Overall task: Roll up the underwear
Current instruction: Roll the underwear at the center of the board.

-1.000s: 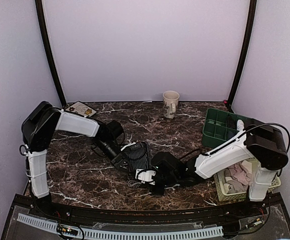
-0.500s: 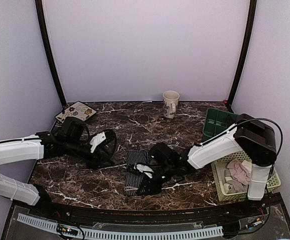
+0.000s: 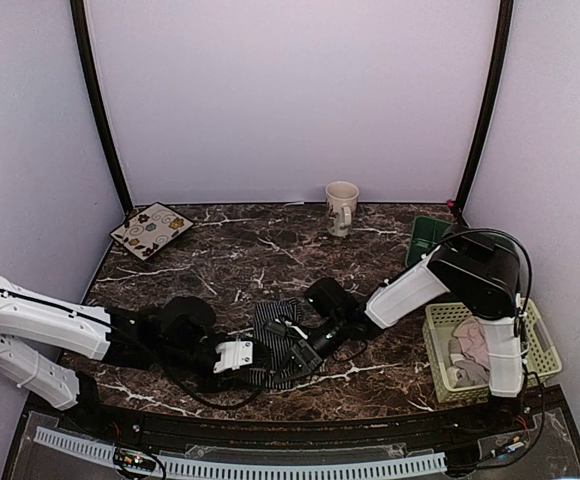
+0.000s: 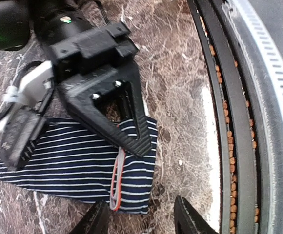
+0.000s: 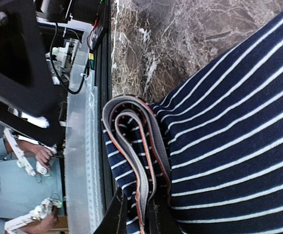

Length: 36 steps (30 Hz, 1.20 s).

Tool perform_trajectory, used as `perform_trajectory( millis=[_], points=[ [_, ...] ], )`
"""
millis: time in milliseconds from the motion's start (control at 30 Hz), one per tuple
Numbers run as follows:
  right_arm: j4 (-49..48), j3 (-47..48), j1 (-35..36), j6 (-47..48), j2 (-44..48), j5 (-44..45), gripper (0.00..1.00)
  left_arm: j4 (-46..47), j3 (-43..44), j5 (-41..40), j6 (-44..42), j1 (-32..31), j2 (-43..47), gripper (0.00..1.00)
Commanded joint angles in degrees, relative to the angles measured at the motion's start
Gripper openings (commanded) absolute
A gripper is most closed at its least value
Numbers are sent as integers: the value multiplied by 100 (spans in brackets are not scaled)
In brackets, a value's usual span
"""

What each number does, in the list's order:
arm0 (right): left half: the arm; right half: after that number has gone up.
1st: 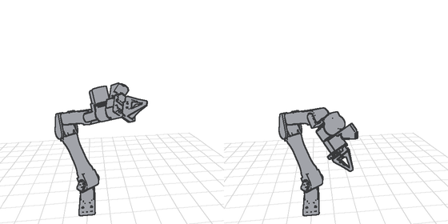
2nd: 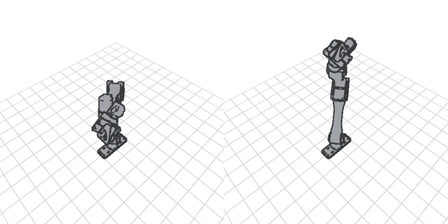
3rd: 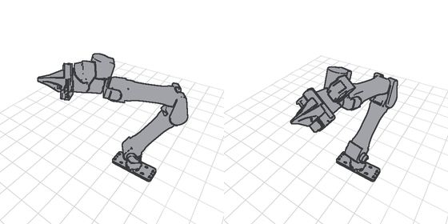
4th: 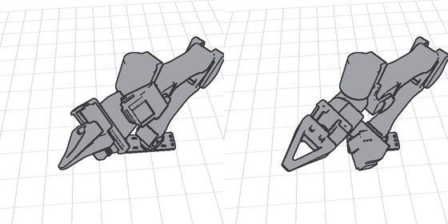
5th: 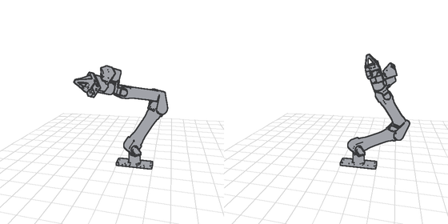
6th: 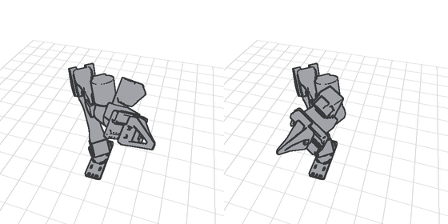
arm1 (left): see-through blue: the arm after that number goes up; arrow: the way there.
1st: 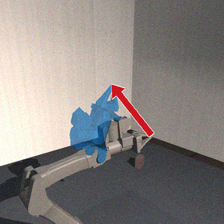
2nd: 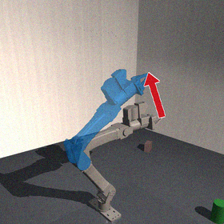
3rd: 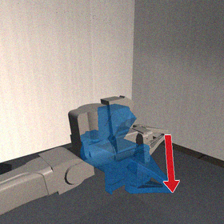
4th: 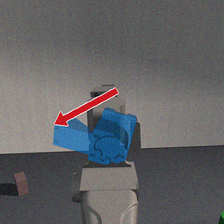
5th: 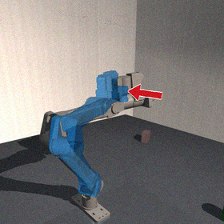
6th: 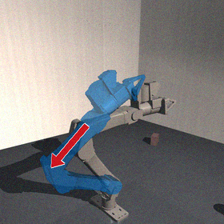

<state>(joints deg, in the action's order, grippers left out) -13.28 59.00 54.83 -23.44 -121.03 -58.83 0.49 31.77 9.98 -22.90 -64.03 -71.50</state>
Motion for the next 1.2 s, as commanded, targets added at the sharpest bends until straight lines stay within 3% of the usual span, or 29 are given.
perform_trajectory(
  millis=[0,200,300,367,400,533,733,767,833,1000,1167],
  points=[
    [425,-44,-169,-194,-470,38,0,728,76,-374,-449,-232,-581,48],
    [616,58,-208,-117,-614,32,0,894,376,-447,-879,-268,-1540,45],
    [576,38,-216,-95,-507,151,0,532,529,-493,-935,-268,-1876,32],
    [545,-23,-225,-59,-341,353,0,282,564,-565,-870,-268,-1980,18],
    [518,-59,-238,-49,-255,455,2,179,571,-532,-866,-268,-1981,13],
    [337,-284,-346,-79,276,1104,27,-401,774,-150,-853,-245,-1978,1],
    [388,-892,-392,486,1643,2543,47,-1640,1433,1066,-580,178,-2190,0],
    [151,-1163,-363,475,1942,2726,57,-1795,1565,1231,-545,281,-2235,0],
    [-93,-1644,-169,657,2649,3227,64,-2290,1965,1895,-495,622,-2514,0],
    [57,-2375,536,1386,3731,4585,63,-3036,2764,3032,-308,1184,-3231,0],
    [226,-2466,1237,1978,4064,5381,58,-3556,3108,3848,-309,1405,-3979,1]
  ],
)
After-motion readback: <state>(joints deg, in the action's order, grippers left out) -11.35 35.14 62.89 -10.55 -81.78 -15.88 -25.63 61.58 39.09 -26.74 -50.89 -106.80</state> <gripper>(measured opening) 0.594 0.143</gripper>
